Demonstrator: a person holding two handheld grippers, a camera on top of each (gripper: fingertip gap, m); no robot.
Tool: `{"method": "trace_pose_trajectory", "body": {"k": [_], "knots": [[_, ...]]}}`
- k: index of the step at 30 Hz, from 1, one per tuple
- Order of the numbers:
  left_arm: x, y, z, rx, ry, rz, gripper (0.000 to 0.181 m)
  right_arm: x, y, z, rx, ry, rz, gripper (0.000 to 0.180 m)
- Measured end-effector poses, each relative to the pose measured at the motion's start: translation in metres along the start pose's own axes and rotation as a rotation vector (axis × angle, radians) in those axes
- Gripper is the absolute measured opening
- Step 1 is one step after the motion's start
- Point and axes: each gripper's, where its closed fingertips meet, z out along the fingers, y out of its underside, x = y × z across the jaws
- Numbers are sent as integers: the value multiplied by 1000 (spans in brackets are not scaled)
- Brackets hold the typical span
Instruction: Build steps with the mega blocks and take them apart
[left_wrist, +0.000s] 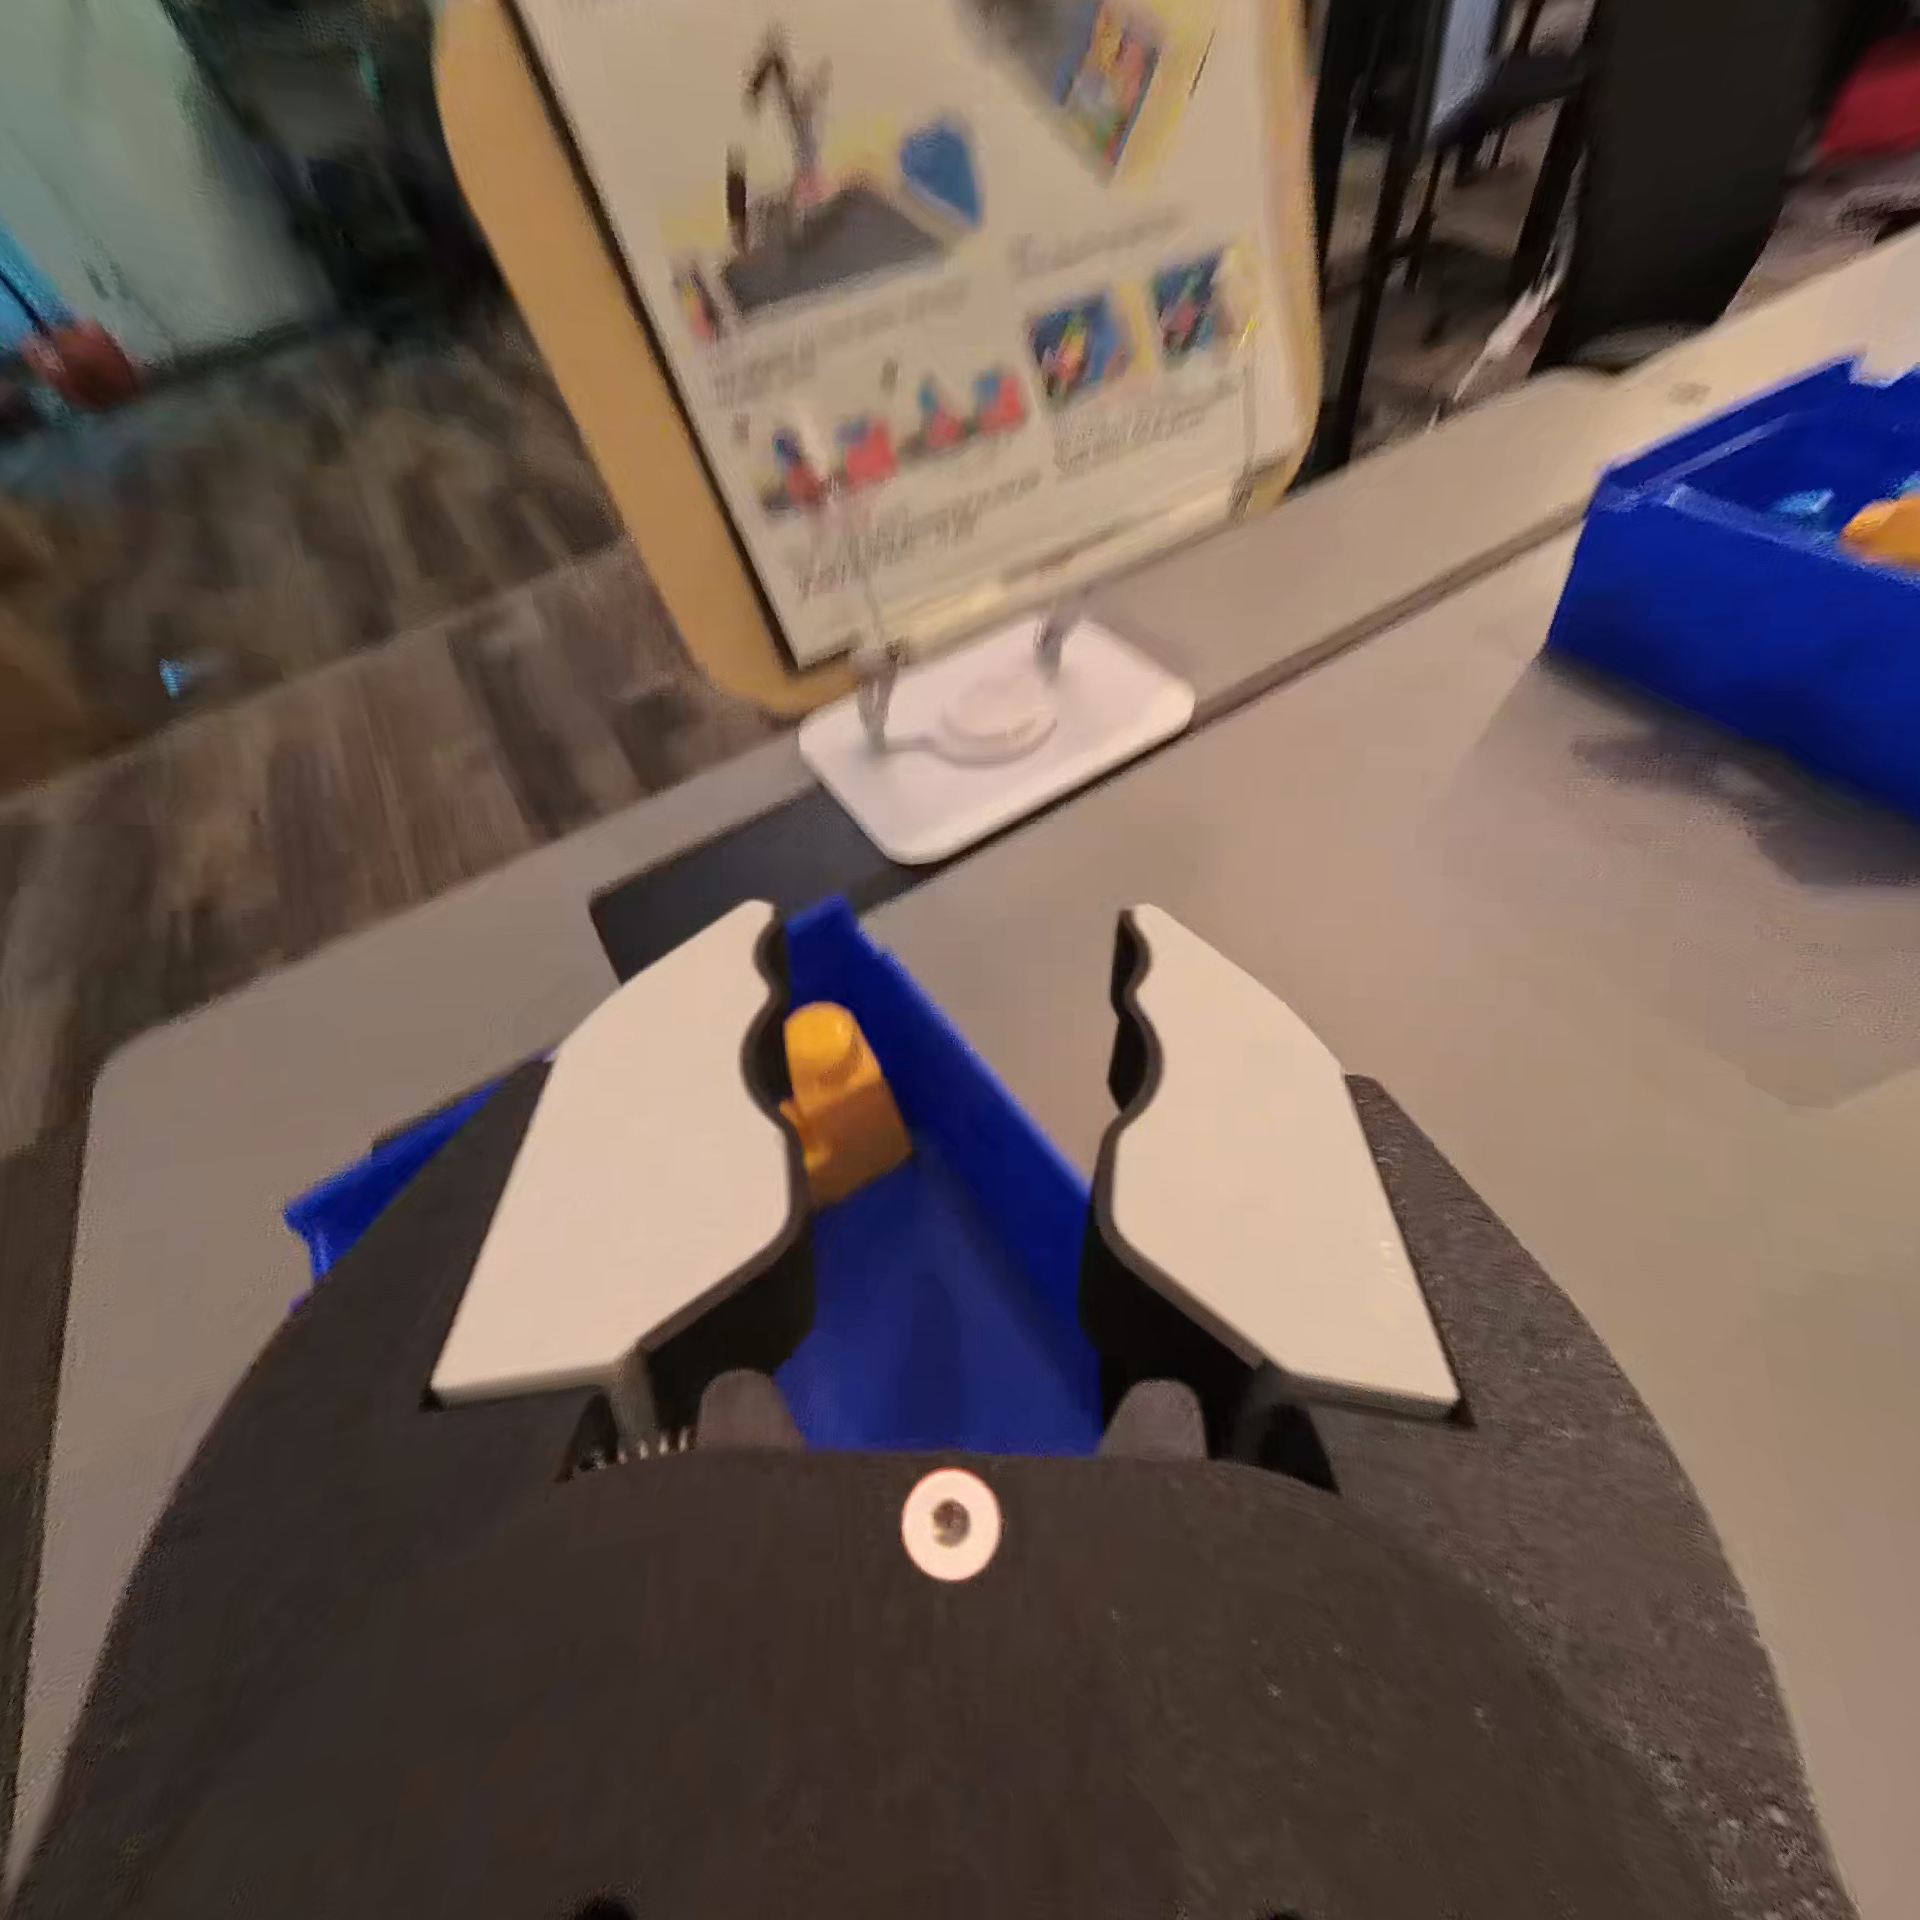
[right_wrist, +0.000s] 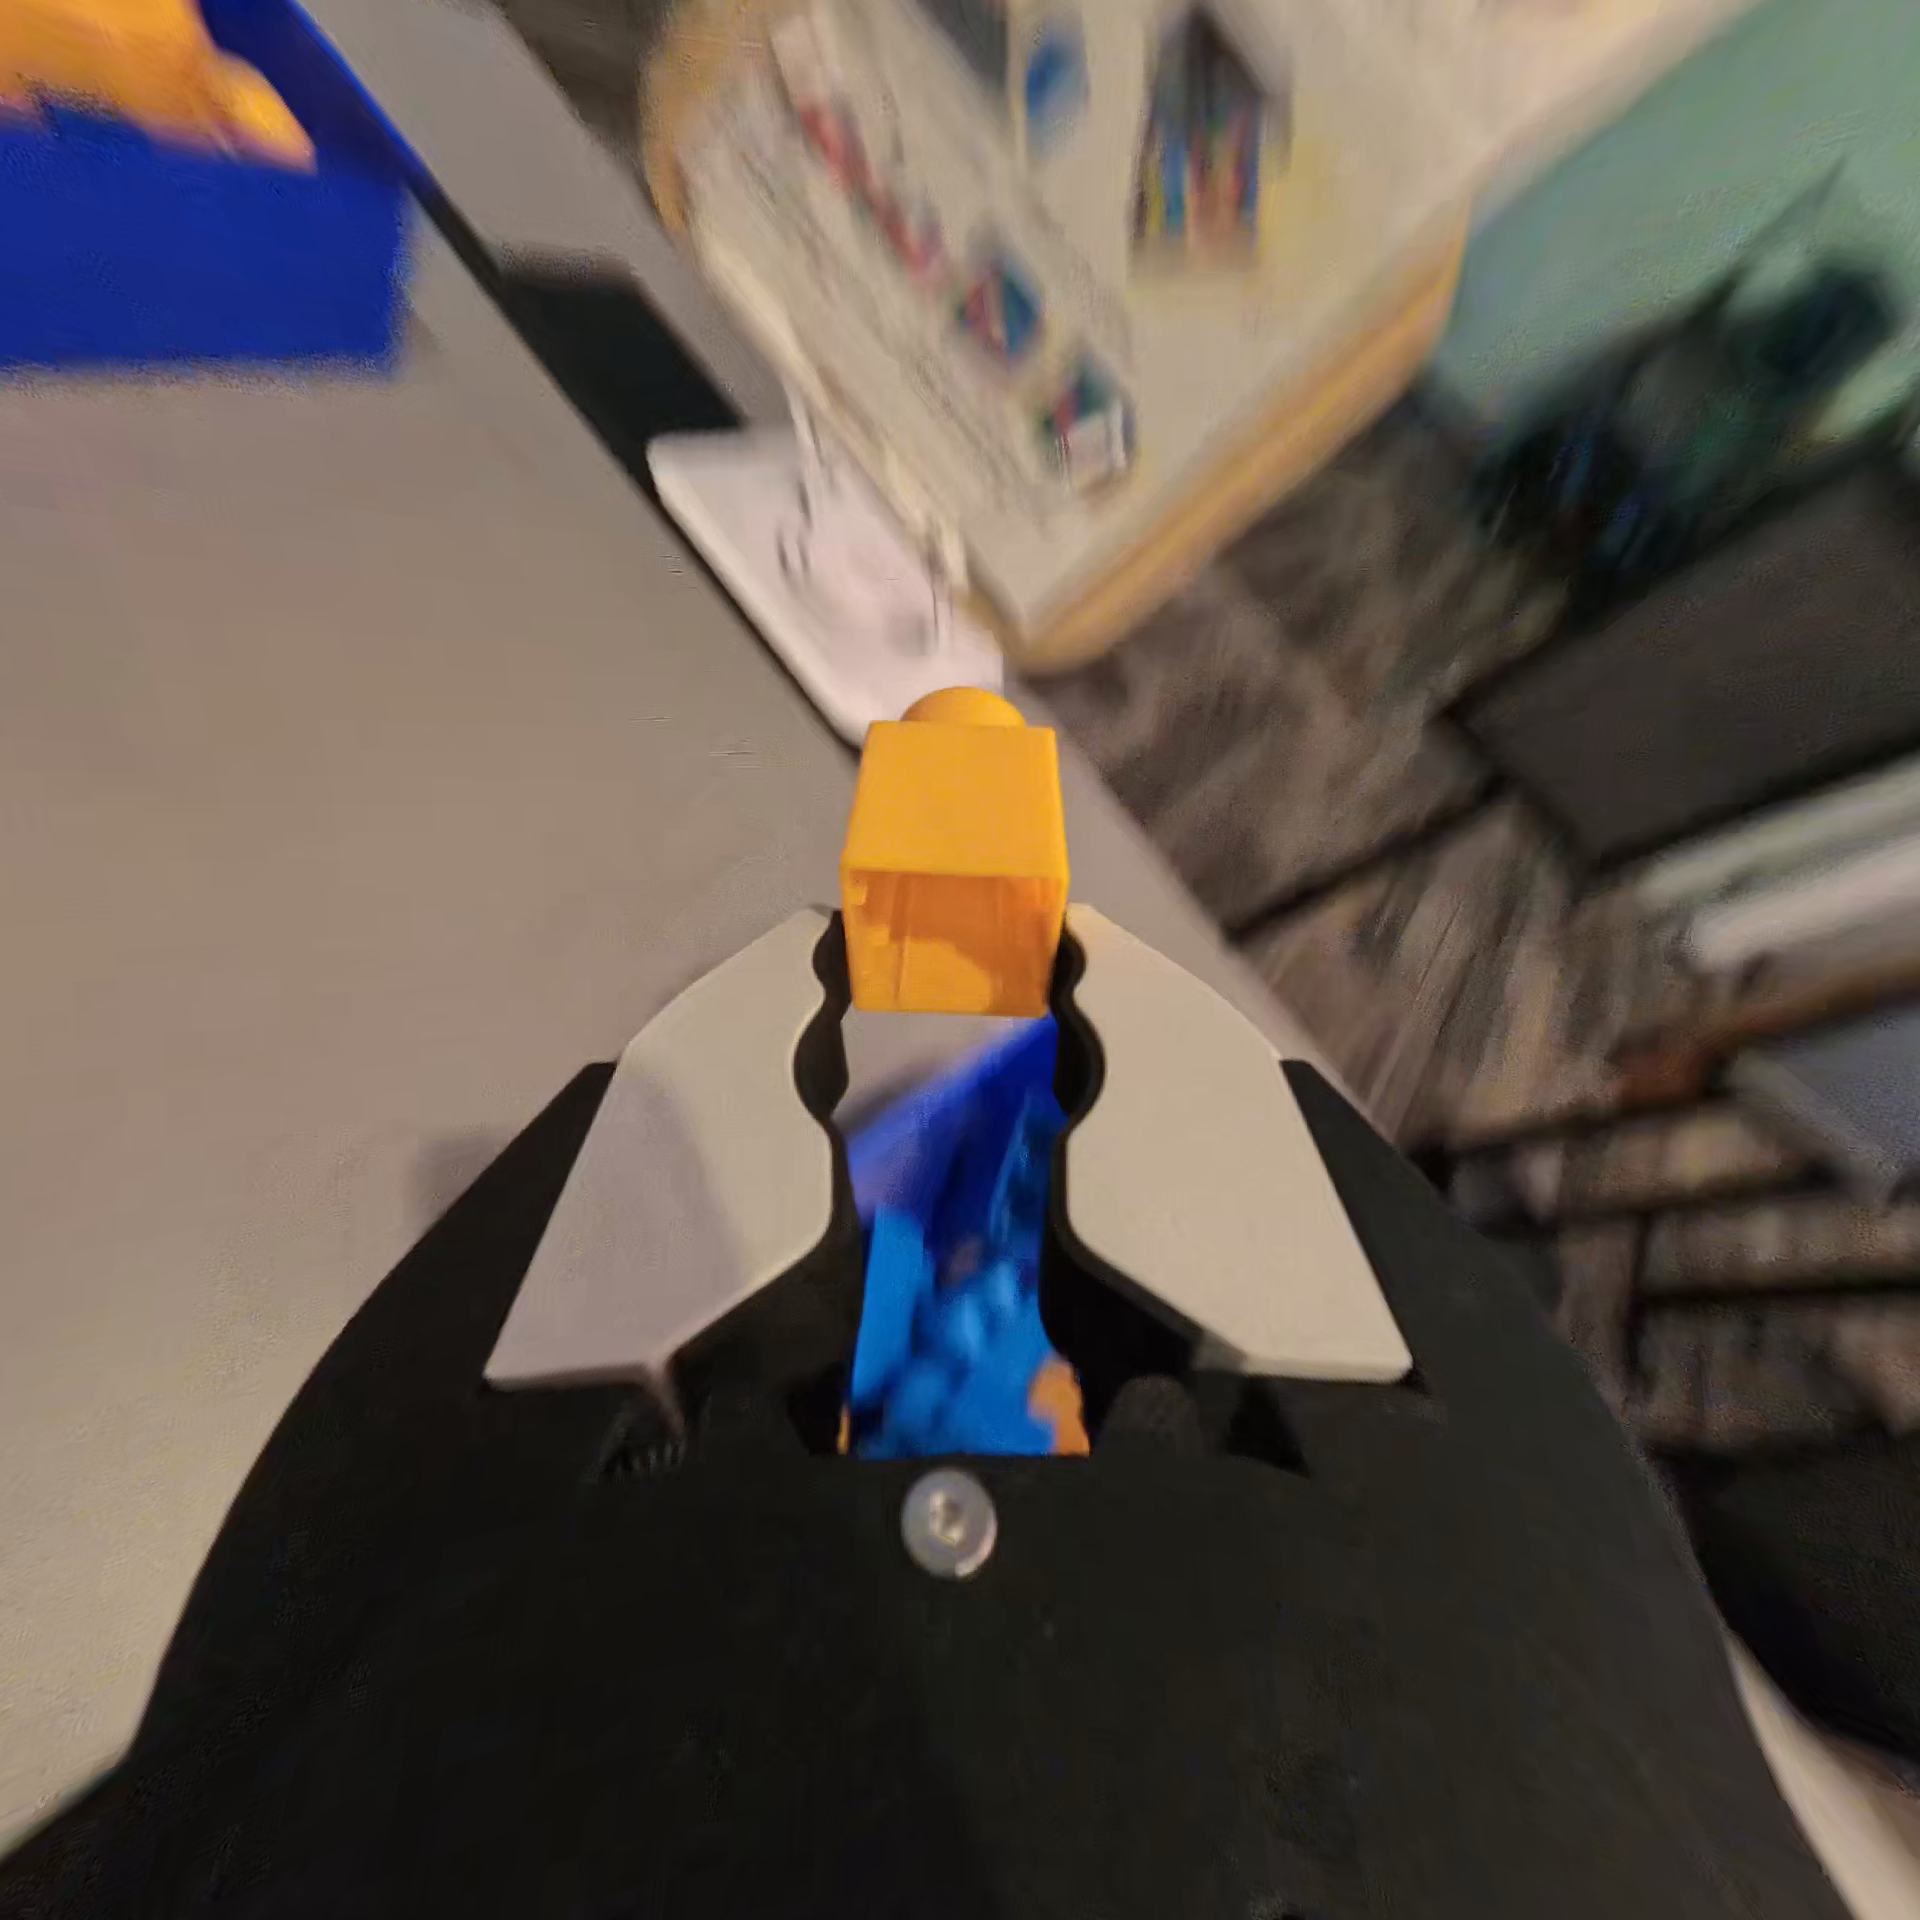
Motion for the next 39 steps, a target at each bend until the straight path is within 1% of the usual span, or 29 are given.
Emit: {"method": "trace_pose_trajectory", "body": {"k": [1, 3, 5, 6, 8, 9, 10, 11, 12, 14, 15, 18, 19, 21, 24, 27, 29, 30, 31, 32, 35, 37, 39], "knots": [[-6, 15, 7, -68, 7, -19, 67, 10, 35, 1, -94, -38, 75, 37], [-21, 41, 25, -160, -40, -16, 64, 12, 96, 1, -256, -158, 229, 37], [-35, 63, 45, -225, -104, -12, 63, 12, 140, 3, -368, -222, 330, 38], [-37, 75, 55, -262, -110, -25, 64, 10, 156, 6, -408, -244, 364, 38], [-37, 95, 71, -335, -107, -56, 65, 9, 182, 14, -485, -262, 421, 37], [-38, 102, 78, -362, -117, -61, 66, 9, 191, 18, -515, -266, 448, 27], [-41, 108, 83, -385, -140, -56, 63, 9, 195, 23, -525, -268, 470, 26], [-44, 113, 87, -404, -164, -40, 64, 9, 196, 27, -529, -269, 481, 29], [-47, 117, 91, -416, -181, -26, 62, 11, 198, 30, -540, -258, 481, 36], [-49, 121, 98, -423, -194, -14, 59, 17, 197, 32, -547, -218, 465, 43], [-50, 122, 100, -432, -199, -13, 58, 20, 192, 32, -531, -200, 454, 45], [-54, 126, 107, -445, -217, 1, 48, 25, 174, 33, -481, -161, 416, 46], [-55, 130, 108, -466, -226, -4, 42, 26, 169, 33, -475, -148, 393, 46], [-58, 137, 108, -504, -234, -8, 42, 28, 158, 34, -473, -113, 335, 45], [-59, 133, 101, -503, -208, -16, 39, 31, 138, 36, -456, -43, 246, 45], [-66, 103, 78, -419, -243, 2, 38, 36, 97, 41, -354, 66, 146, 45], [-63, 68, 56, -310, -251, -4, 37, 33, 53, 45, -222, 138, 61, 46], [-55, 47, 44, -240, -227, -12, 37, 27, 26, 46, -132, 171, 10, 45], [-42, 25, 33, -168, -185, -29, 37, 16, -4, 47, -23, 194, -46, 47], [-25, 4, 22, -91, -127, -46, 38, -1, -34, 46, 94, 197, -103, 53], [45, -55, -8, 162, 136, -74, 37, -79, -107, 44, 429, 114, -217, 57], [95, -78, -24, 266, 335, -113, 37, -132, -134, 44, 561, 39, -235, 62], [135, -88, -33, 307, 499, -168, 37, -173, -150, 43, 644, -33, -223, 78]]}}
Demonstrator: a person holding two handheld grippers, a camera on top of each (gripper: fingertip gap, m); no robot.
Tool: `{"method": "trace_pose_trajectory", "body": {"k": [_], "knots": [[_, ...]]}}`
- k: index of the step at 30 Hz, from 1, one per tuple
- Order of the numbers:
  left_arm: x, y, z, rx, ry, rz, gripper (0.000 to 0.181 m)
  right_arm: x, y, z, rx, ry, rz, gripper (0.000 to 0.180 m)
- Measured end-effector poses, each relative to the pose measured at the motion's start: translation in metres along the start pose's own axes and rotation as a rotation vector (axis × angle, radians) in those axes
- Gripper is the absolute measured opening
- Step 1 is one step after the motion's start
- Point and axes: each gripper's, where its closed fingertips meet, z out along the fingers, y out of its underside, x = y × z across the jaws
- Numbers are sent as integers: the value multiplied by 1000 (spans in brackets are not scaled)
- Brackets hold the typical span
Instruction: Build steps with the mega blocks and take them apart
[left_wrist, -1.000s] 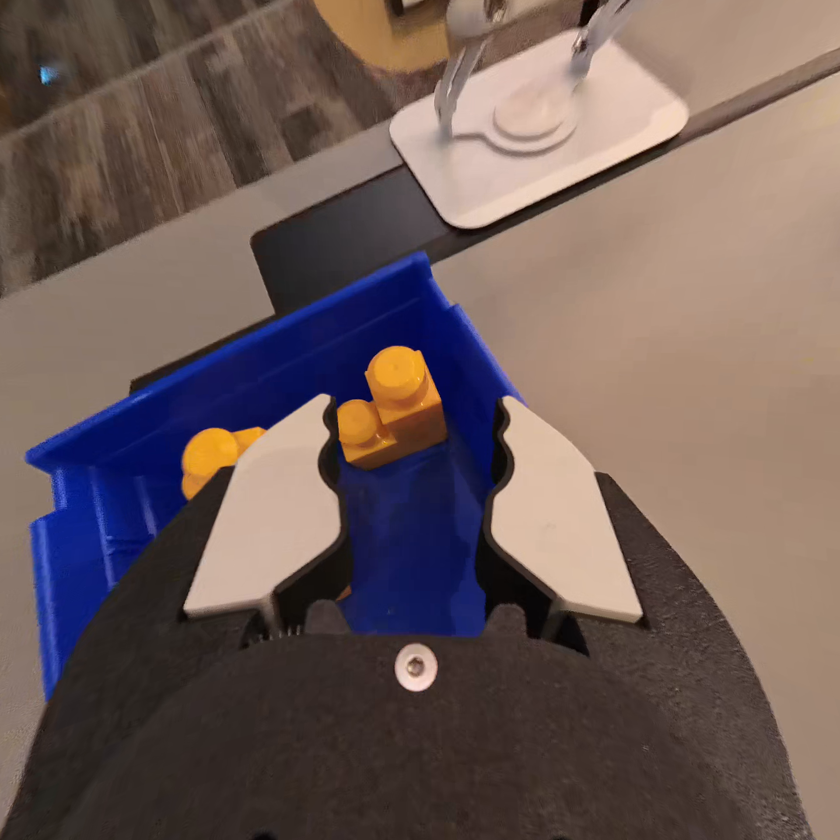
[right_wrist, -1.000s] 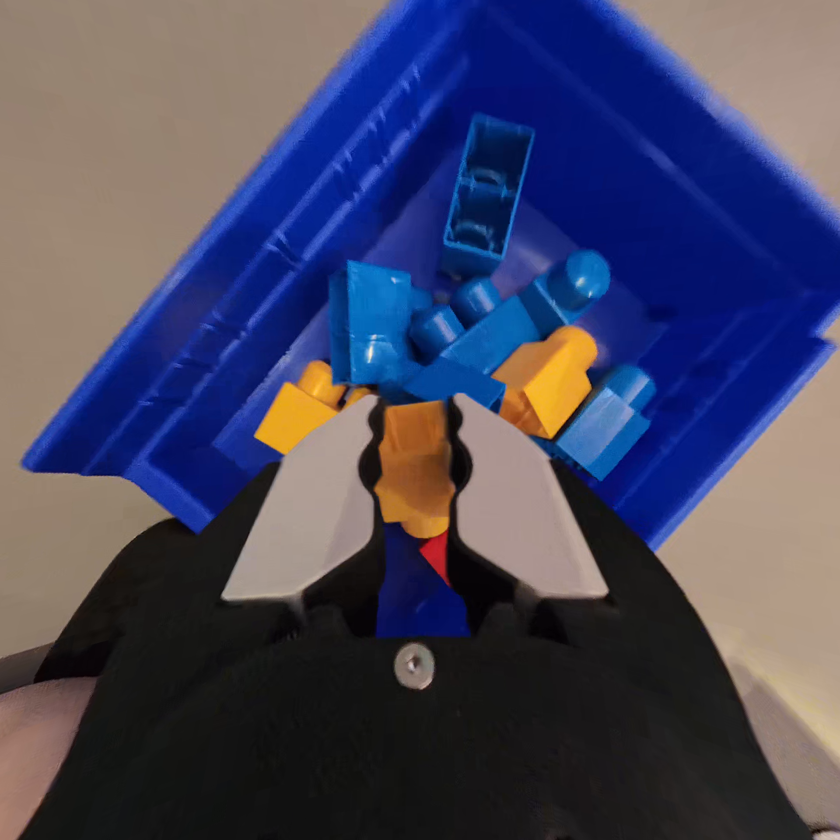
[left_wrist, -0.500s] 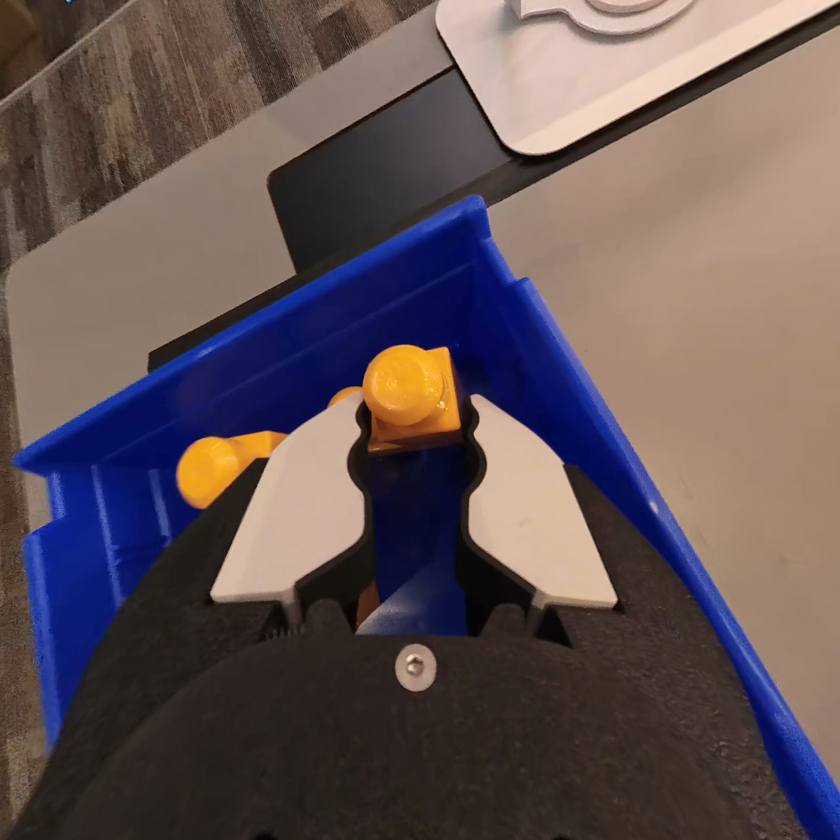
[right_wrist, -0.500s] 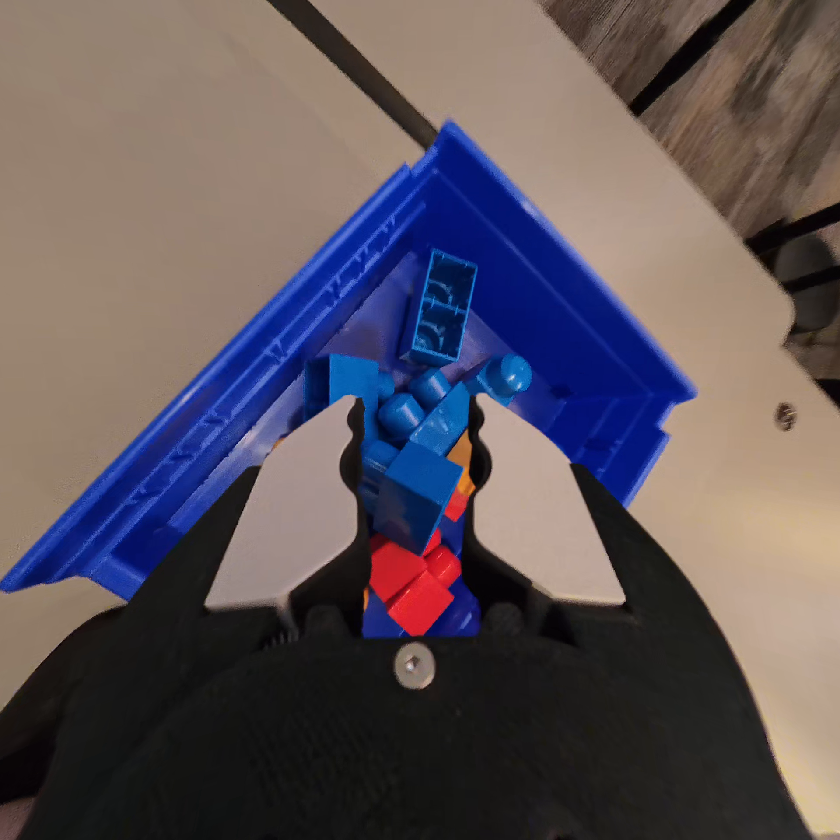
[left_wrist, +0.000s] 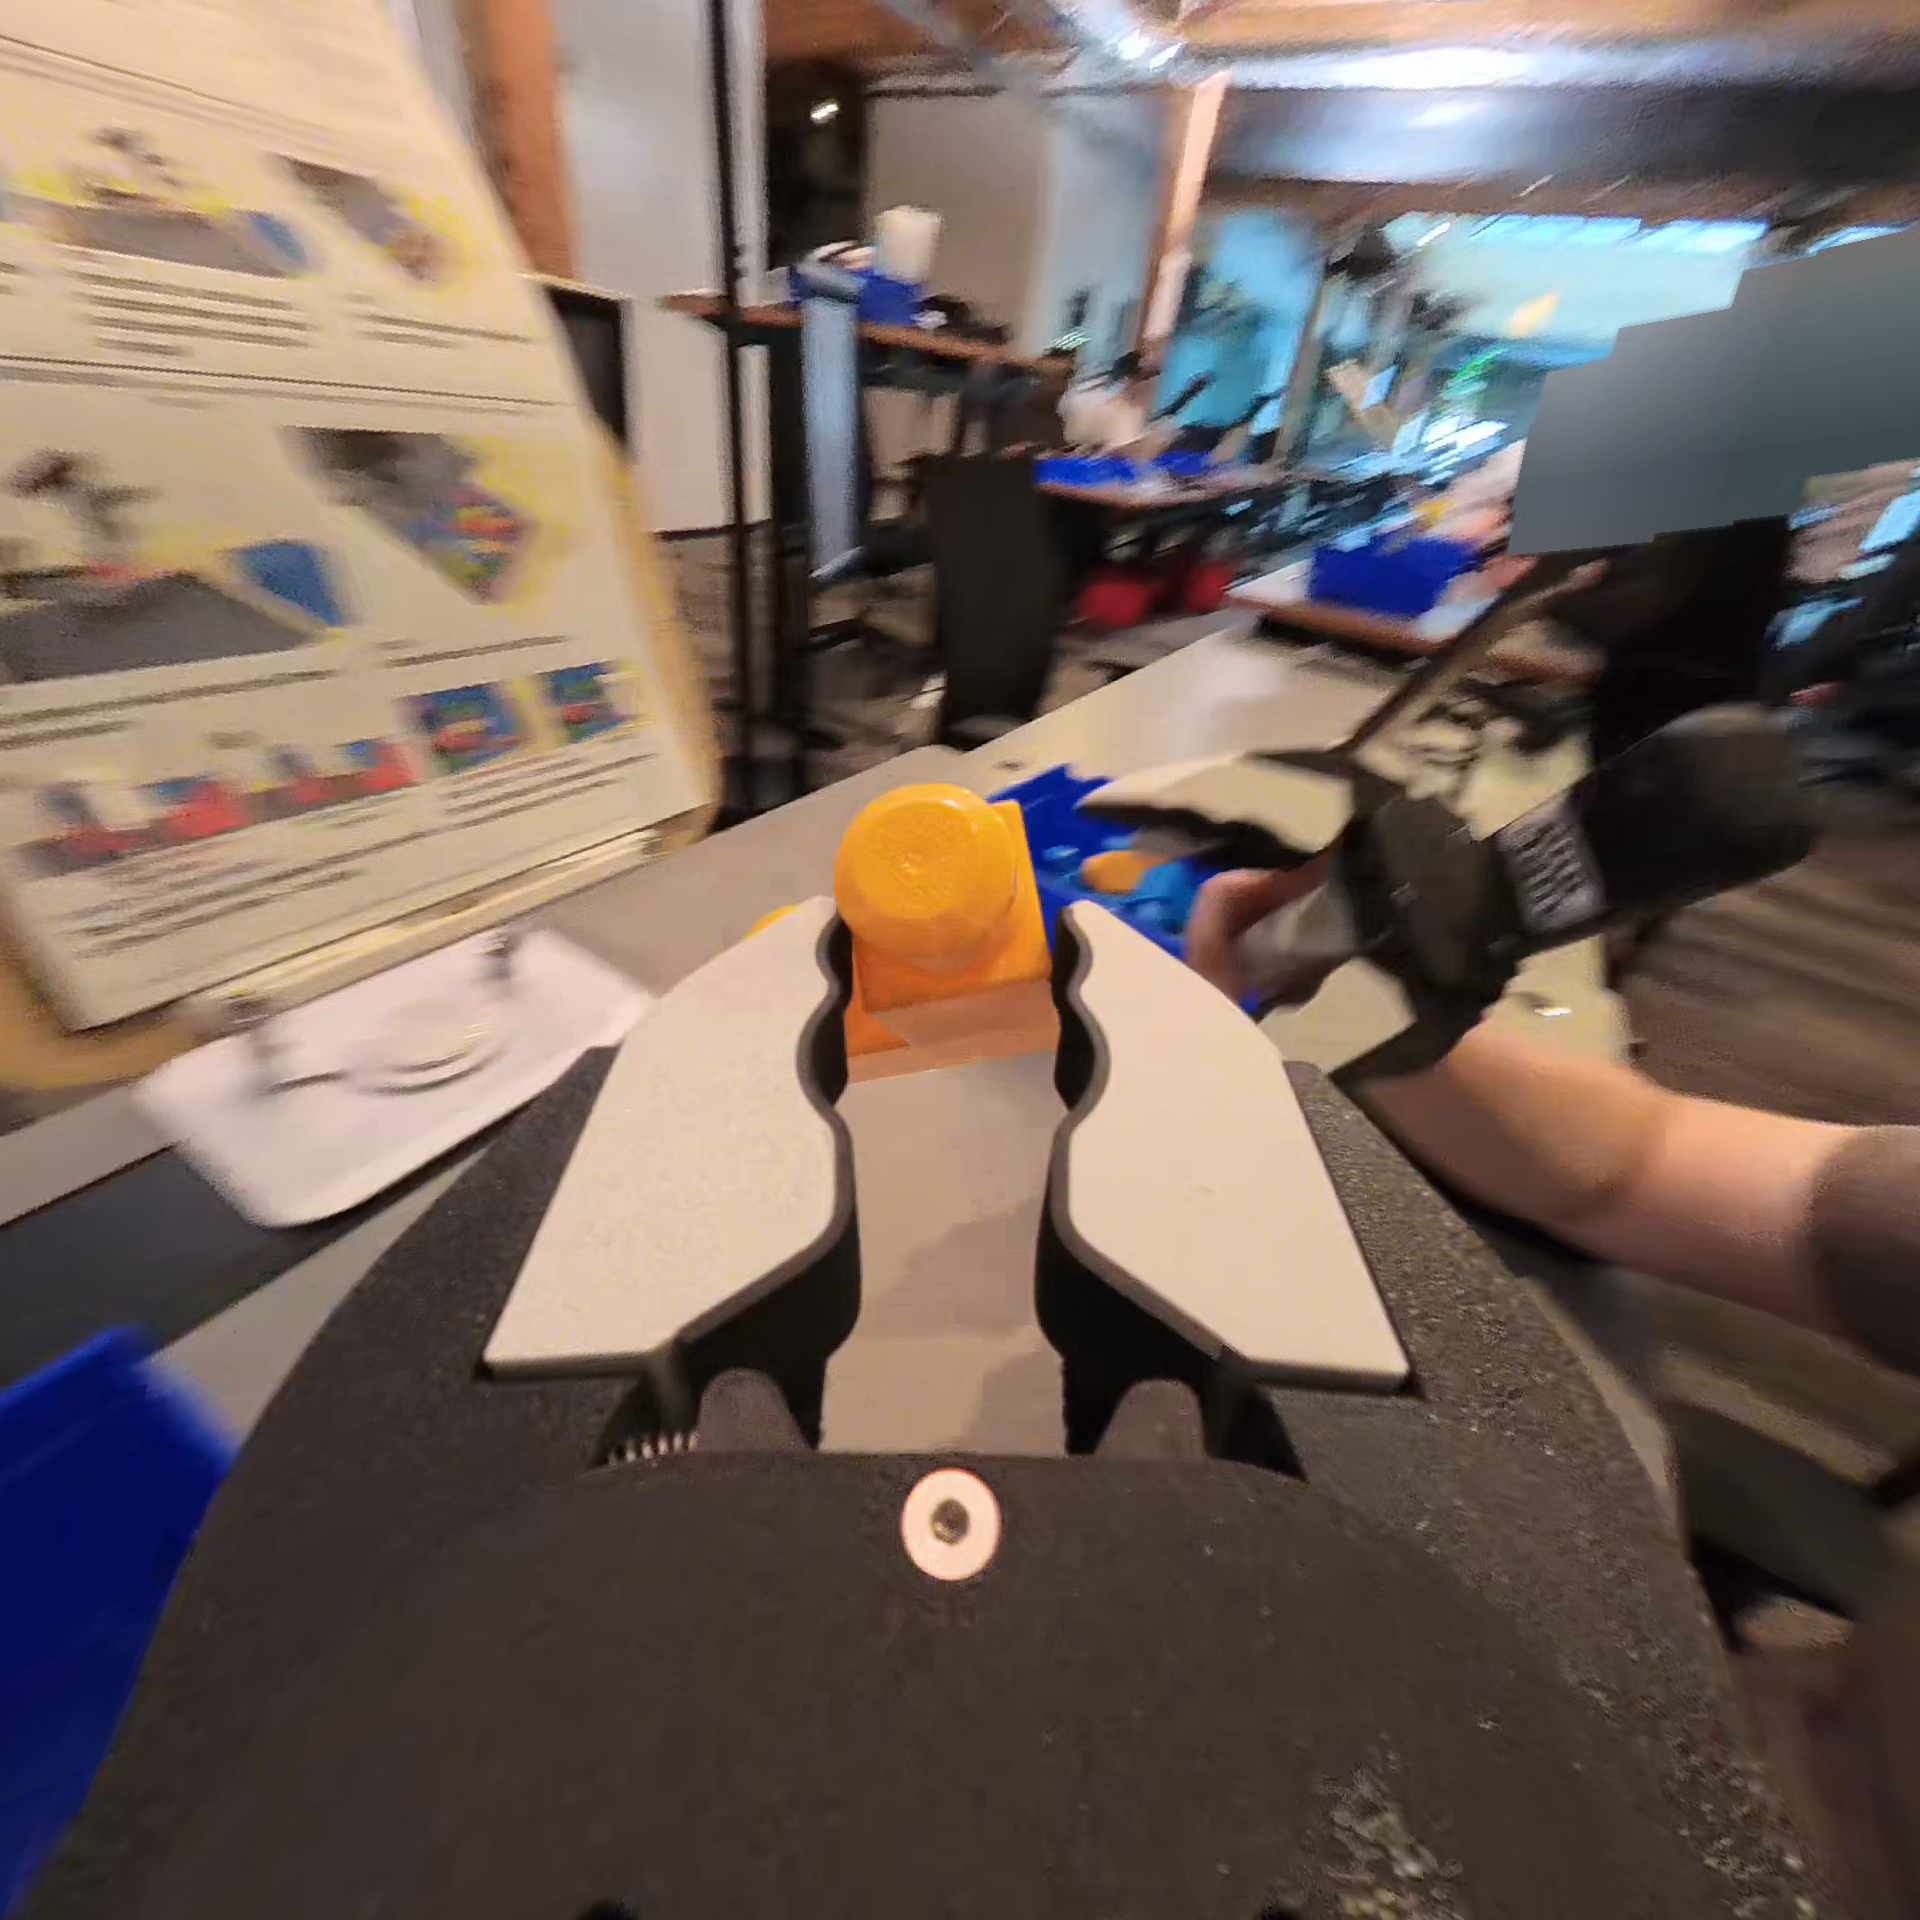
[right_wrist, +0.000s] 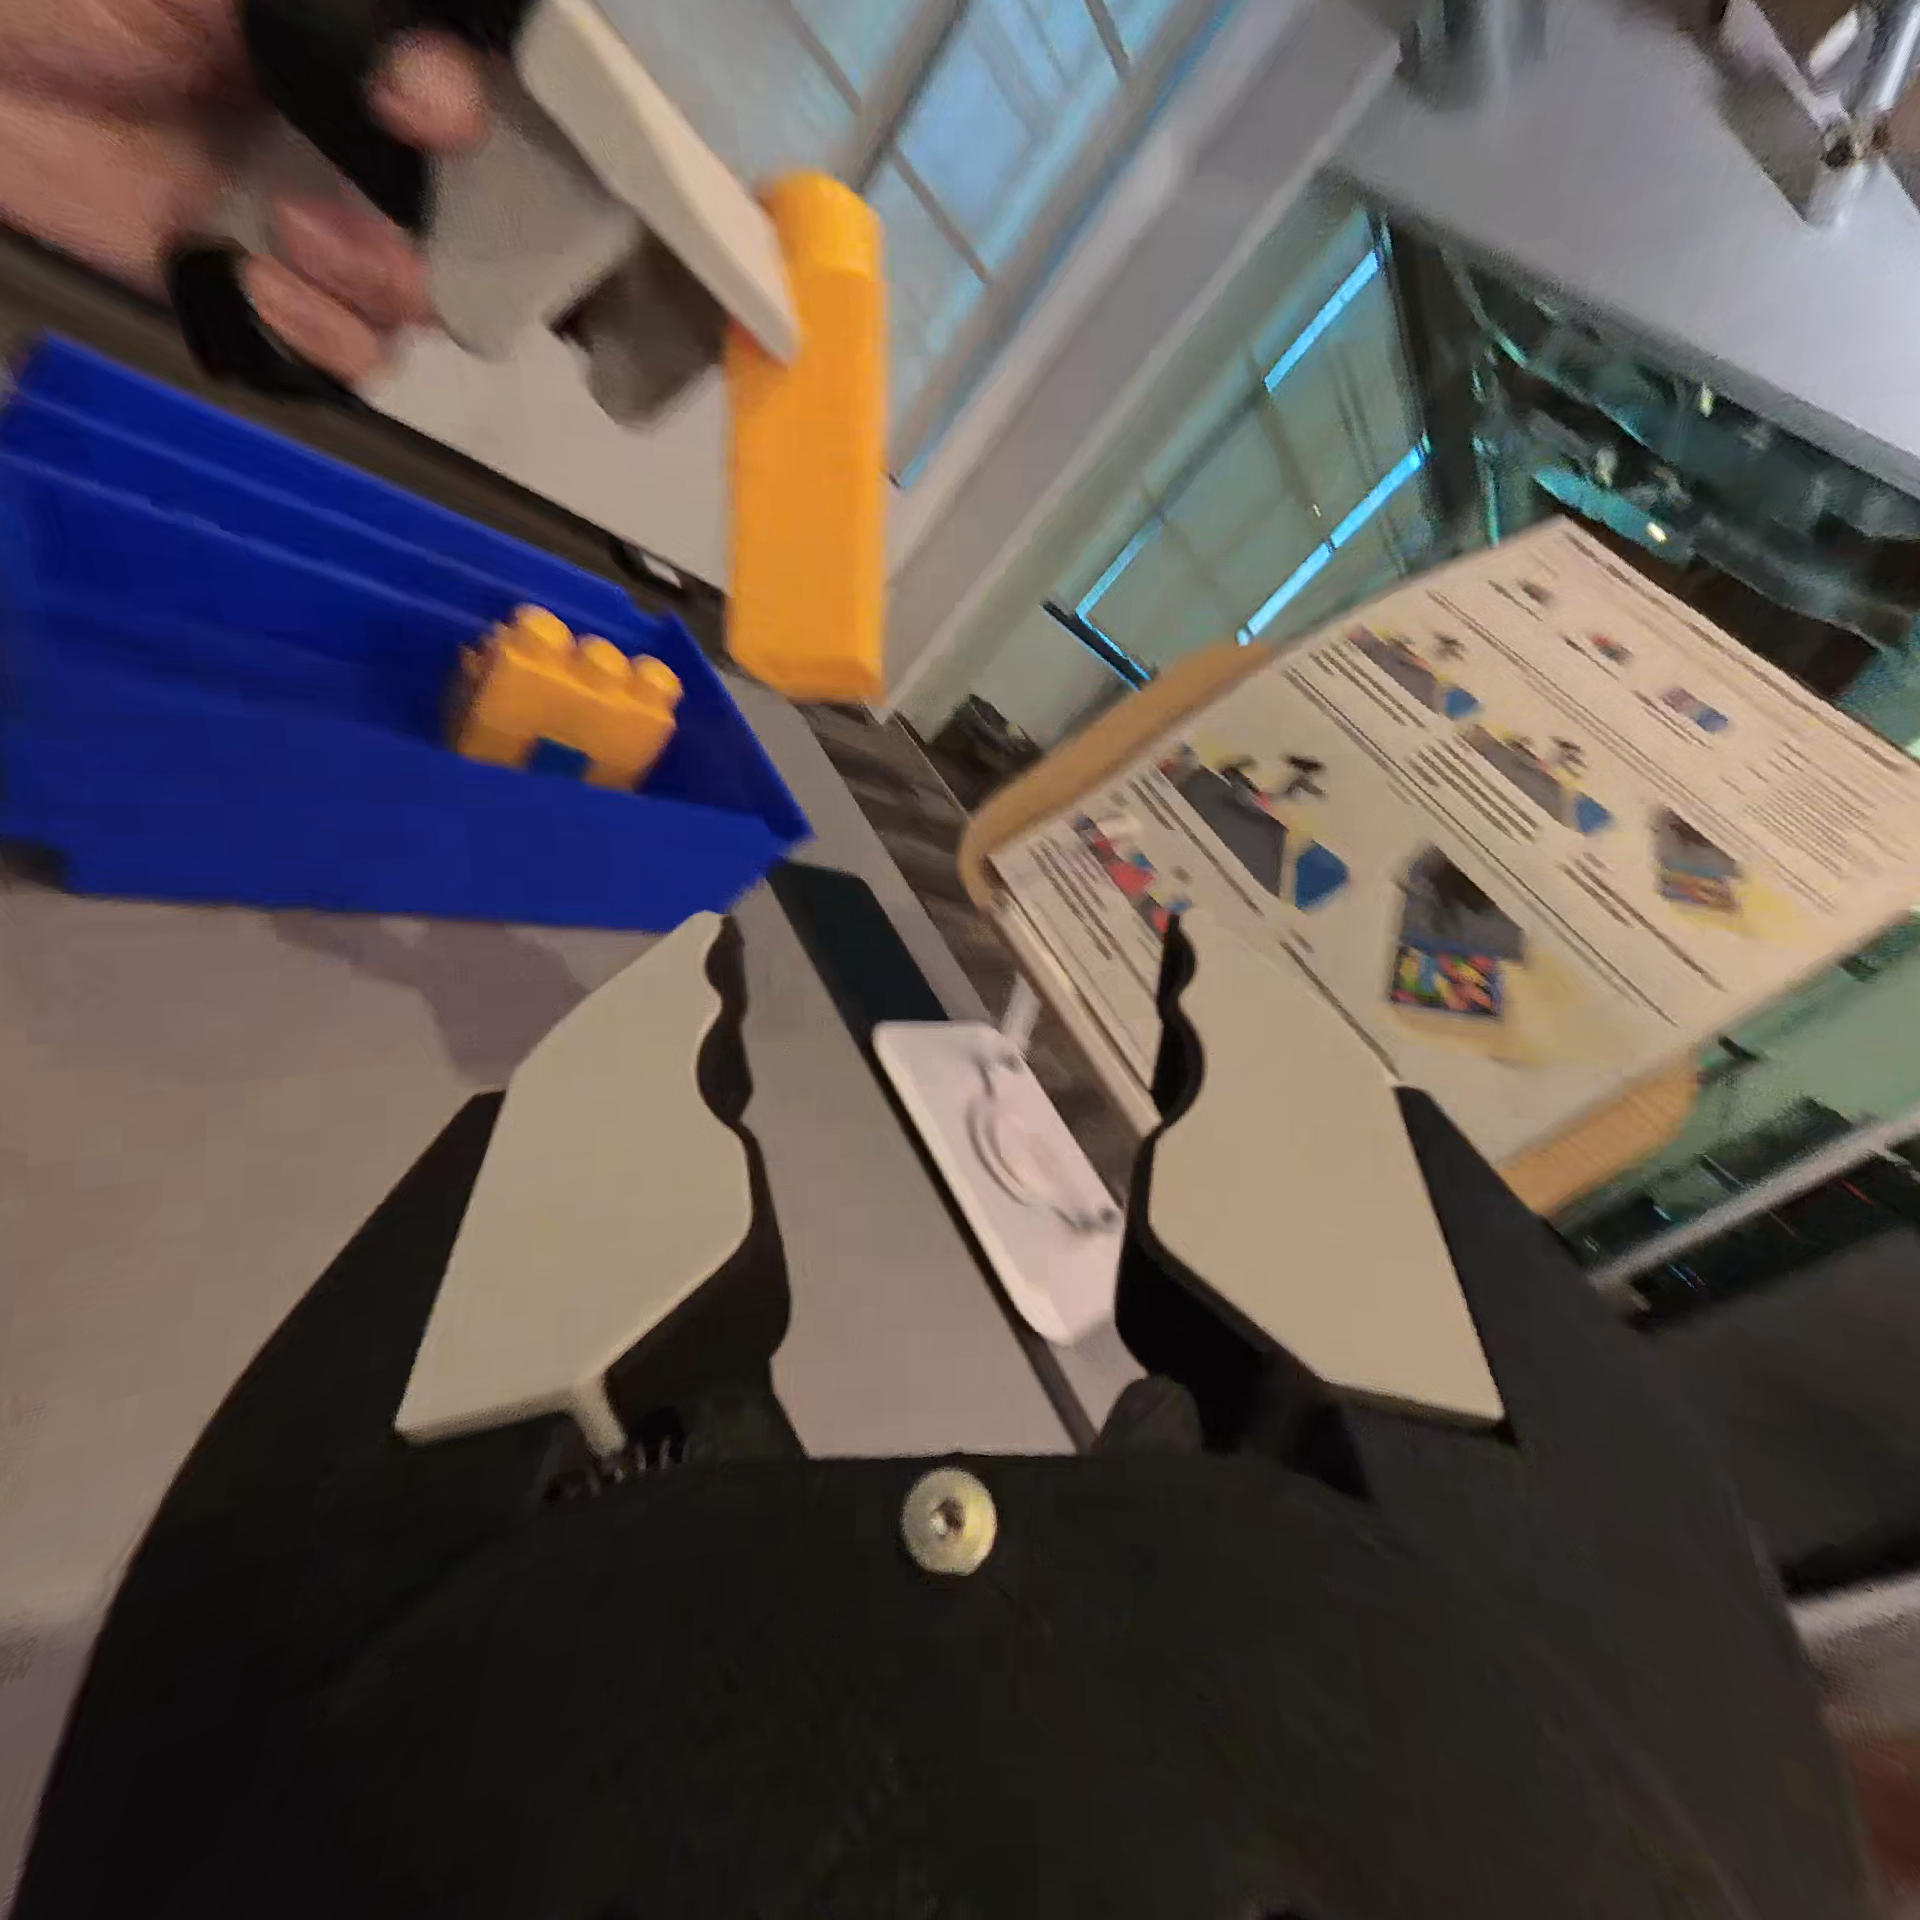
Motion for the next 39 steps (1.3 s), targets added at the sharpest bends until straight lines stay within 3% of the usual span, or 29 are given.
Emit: {"method": "trace_pose_trajectory", "body": {"k": [5, 6, 8, 10, 13, 16, 17, 19, 24, 27, 31, 35, 36, 39], "knots": [[59, 14, 26, 0, 244, -119, 37, -26, -28, 1, 146, 16, 74, 81], [67, 13, 27, 18, 284, -136, 37, -23, -25, 0, 130, 40, 62, 75], [75, 8, 26, 58, 330, -97, 38, -20, -31, -8, 167, 44, 38, 40], [80, 8, 22, 32, 351, -30, 44, -24, -38, -14, 199, -70, 126, 37], [75, 9, 21, 20, 283, 86, 80, -30, -53, -22, 250, -334, 443, 37], [88, 14, 22, 28, 350, 138, 87, -39, -60, -29, 249, -582, 662, 37], [94, 15, 22, 35, 386, 148, 81, -43, -58, -29, 235, -633, 687, 37], [98, 19, 23, 43, 405, 183, 37, -52, -54, -30, 218, -720, 709, 37], [89, 19, 25, 21, 400, 132, 37, -51, -46, -30, 191, -801, 775, 37], [72, -41, -21, 282, 414, -15, 37, -26, -35, -39, 165, -773, 777, 37], [37, -43, -44, 238, 223, 73, 37, 45, 10, -77, -91, -596, 740, 38], [62, -29, -31, 147, 324, 91, 37, 112, 163, -160, -760, -117, 719, 38], [65, -22, -24, 113, 323, 101, 37, 115, 192, -180, -873, -71, 776, 38], [72, -3, -8, 28, 335, 119, 37, 98, 241, -205, -995, -137, 1052, 38]]}}
